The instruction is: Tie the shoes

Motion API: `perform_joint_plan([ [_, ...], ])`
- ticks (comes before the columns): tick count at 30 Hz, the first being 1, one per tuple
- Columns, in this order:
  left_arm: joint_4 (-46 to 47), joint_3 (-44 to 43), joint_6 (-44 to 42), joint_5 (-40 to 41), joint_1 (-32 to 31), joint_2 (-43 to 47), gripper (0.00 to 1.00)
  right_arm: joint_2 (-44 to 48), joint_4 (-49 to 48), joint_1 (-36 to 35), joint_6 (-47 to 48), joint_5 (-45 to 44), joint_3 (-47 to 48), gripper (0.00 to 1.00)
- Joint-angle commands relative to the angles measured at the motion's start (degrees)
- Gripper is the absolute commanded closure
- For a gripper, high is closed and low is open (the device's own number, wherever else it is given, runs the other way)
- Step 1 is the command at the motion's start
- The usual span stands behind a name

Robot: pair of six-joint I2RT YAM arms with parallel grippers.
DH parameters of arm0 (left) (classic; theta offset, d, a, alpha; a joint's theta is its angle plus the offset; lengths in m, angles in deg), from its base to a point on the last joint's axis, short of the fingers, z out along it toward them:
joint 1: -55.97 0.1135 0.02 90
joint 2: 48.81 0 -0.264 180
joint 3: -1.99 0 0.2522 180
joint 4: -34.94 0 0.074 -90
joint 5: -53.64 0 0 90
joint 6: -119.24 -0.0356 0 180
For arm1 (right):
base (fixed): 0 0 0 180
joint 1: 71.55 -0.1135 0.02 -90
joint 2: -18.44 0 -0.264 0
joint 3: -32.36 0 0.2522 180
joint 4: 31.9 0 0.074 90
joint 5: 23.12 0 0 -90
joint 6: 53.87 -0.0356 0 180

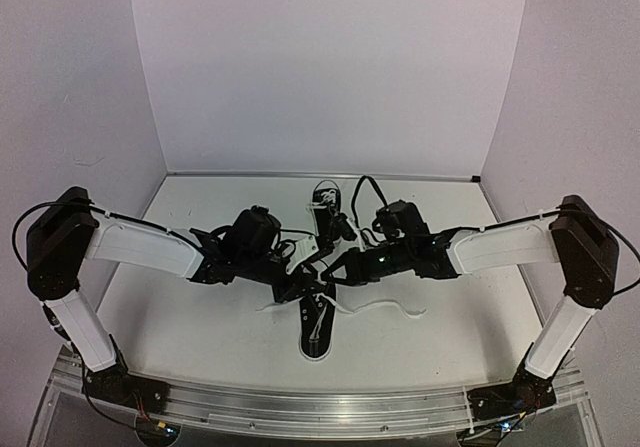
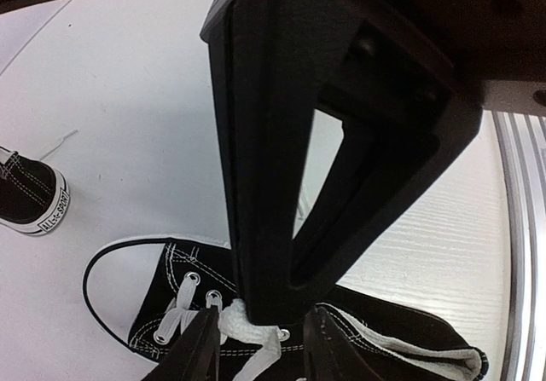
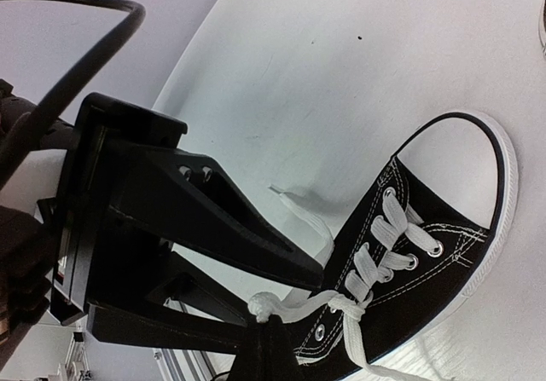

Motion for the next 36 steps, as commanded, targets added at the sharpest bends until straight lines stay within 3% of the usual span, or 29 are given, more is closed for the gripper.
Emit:
perform_joint_plan([
  [1, 1.88, -1.46, -0.36, -0.53, 0.56, -0.37, 0.62, 2.51, -1.24, -0.34, 0.56, -1.23, 0.34, 1.00],
  [17, 4.48, -2.22, -0.35, -5.29, 2.23, -3.50, 0.72, 2.59, -1.07, -0.40, 0.31, -1.86, 0.17, 1.00],
  [36, 4.66, -3.96, -0.27, -6.71, 3.03, -3.58, 0.75, 2.86, -0.72, -0.36, 0.12, -2.39, -0.41, 1.00],
])
